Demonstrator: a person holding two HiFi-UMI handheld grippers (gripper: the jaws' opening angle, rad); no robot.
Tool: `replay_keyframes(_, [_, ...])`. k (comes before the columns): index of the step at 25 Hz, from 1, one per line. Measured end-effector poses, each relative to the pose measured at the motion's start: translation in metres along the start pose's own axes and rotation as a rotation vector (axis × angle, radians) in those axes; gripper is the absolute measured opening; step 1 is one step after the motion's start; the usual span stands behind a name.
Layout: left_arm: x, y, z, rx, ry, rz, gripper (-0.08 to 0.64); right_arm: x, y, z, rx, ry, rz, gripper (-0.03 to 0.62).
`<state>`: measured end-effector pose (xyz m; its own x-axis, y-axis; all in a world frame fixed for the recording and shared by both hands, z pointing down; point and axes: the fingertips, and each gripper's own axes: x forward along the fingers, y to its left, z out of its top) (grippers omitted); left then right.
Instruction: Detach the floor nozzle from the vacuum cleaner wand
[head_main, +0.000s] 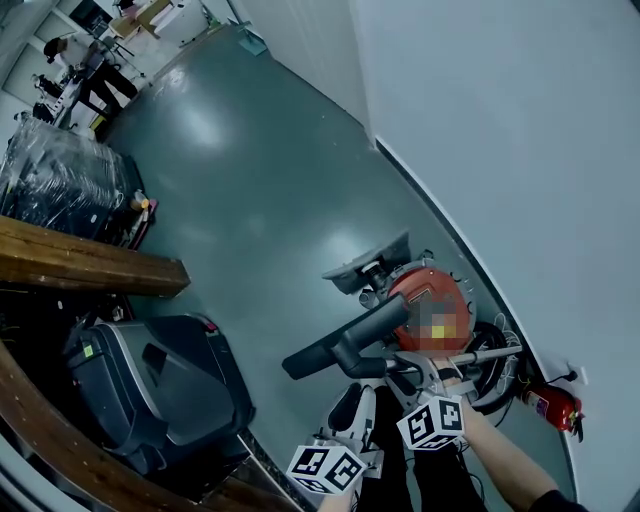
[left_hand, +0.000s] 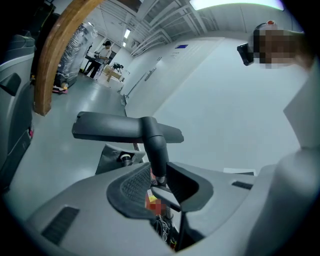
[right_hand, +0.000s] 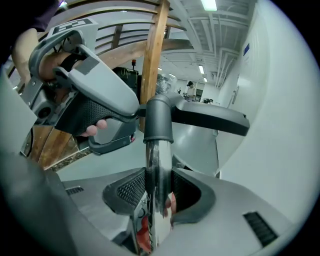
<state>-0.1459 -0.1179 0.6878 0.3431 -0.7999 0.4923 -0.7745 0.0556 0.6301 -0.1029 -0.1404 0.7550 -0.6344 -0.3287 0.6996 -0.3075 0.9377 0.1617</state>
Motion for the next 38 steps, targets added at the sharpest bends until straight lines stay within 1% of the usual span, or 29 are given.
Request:
replay_keyframes(4, [0.010, -0.018, 0.003, 0.007, -0.006, -0.065, 0.157, -0.016, -0.002, 0.003, 0.003, -0.005, -0.012, 0.163])
replay_keyframes(7, [0.022, -0.029, 0.009, -0.014, -0.028, -0.090, 0.184, -0.026, -0.007, 0.005, 0.006, -0.007, -0.019, 0.163])
replay_keyframes(15, [0.042, -0.037, 0.017, -0.089, -0.047, -0.116, 0.184, -0.037, -0.011, 0.007, 0.013, -0.017, -0.019, 0.163])
replay_keyframes(17, [0.042, -0.036, 0.017, -0.091, -0.045, -0.112, 0.181, -0.037, -0.012, 0.007, 0.014, -0.023, -0.017, 0.163])
replay_keyframes(20, [0.039, -0.035, 0.015, -0.072, -0.041, -0.096, 0.179, -0.037, -0.008, 0.006, 0.016, -0.032, -0.013, 0.163])
replay_keyframes(21, [0.037, -0.034, 0.015, -0.081, -0.042, -0.095, 0.179, -0.037, -0.006, 0.007, 0.014, -0.035, -0.010, 0.163])
replay_keyframes(24, [0.030, -0.029, 0.014, -0.148, -0.053, -0.090, 0.178, -0.036, 0.001, 0.010, 0.007, -0.043, 0.009, 0.163])
replay_keyframes(25, [0.028, -0.028, 0.014, -0.145, -0.056, -0.086, 0.178, -0.036, 0.003, 0.010, 0.006, -0.044, 0.013, 0.163])
replay_keyframes(26, [0.027, -0.029, 0.013, -0.111, -0.055, -0.077, 0.178, -0.036, 0.004, 0.010, 0.005, -0.043, 0.011, 0.163])
replay_keyframes(28, [0.024, -0.032, 0.014, 0.013, -0.050, -0.052, 0.178, -0.037, 0.006, 0.011, 0.002, -0.043, 0.000, 0.163])
replay_keyframes(29, [0.022, -0.033, 0.014, 0.046, -0.050, -0.046, 0.179, -0.037, 0.007, 0.012, 0.002, -0.044, -0.003, 0.163])
replay_keyframes(30, [0.022, -0.032, 0.014, 0.038, -0.053, -0.050, 0.178, -0.037, 0.007, 0.012, 0.002, -0.044, -0.002, 0.163])
replay_keyframes(31, [0.021, -0.030, 0.014, -0.004, -0.059, -0.061, 0.178, -0.037, 0.007, 0.013, 0.002, -0.046, 0.002, 0.163])
replay_keyframes(33, [0.020, -0.026, 0.016, -0.114, -0.075, -0.085, 0.178, -0.036, 0.009, 0.015, 0.001, -0.049, 0.018, 0.163])
replay_keyframes(34, [0.019, -0.025, 0.017, -0.128, -0.079, -0.084, 0.178, -0.035, 0.010, 0.016, -0.002, -0.051, 0.024, 0.163])
replay_keyframes(35, [0.018, -0.026, 0.018, -0.101, -0.081, -0.072, 0.178, -0.035, 0.011, 0.017, -0.004, -0.052, 0.024, 0.163])
replay_keyframes(36, [0.016, -0.027, 0.021, -0.050, -0.087, -0.053, 0.178, -0.035, 0.011, 0.019, -0.004, -0.053, 0.020, 0.163])
replay_keyframes(37, [0.013, -0.027, 0.026, 0.001, -0.106, -0.031, 0.178, -0.035, 0.010, 0.019, -0.002, -0.051, 0.013, 0.163])
replay_keyframes(38, [0.008, -0.024, 0.036, 0.032, -0.138, -0.010, 0.178, -0.034, 0.008, 0.018, 0.001, -0.048, 0.004, 0.163])
